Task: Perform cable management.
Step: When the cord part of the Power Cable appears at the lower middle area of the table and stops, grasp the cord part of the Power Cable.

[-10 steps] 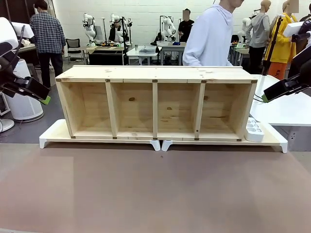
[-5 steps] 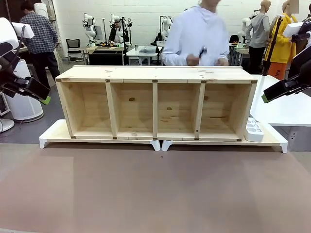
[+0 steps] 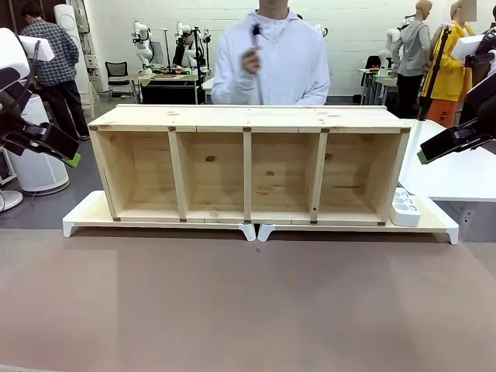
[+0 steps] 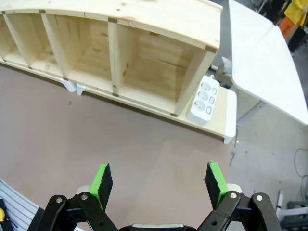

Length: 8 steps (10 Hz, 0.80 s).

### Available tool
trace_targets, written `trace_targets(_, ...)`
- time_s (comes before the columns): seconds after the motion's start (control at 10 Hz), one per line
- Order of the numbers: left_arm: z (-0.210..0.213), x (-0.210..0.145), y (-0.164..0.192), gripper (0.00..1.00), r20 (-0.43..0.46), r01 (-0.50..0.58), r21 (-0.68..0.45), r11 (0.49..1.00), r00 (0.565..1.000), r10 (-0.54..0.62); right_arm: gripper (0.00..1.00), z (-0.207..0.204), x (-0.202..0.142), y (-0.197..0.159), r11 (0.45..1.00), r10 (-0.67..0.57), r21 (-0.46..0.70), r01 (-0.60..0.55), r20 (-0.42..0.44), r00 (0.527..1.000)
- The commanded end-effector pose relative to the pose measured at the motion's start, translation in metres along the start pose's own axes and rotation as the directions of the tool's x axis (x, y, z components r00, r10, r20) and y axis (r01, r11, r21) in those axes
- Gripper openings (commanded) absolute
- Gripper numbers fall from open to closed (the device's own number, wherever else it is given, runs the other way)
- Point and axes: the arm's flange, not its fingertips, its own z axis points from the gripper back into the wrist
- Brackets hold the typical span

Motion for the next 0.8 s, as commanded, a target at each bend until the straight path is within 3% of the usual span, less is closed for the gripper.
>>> trace_targets(0.0,-0.001,0.002,-0.0009,1.0,0.01,0.002,0.0,1.0,1.0,-0.002,1.0,0.0001,0.0004,-0.0012,1.0,-0.002,-0.005,0.002,0.004,1.0)
trace_targets(0.7,-0.001,0.002,-0.0009,1.0,0.01,0.002,0.0,1.0,1.0,-0.002,1.0,0.0001,0.0004,-0.0012,1.0,-0.002,-0.005,0.002,0.004,1.0)
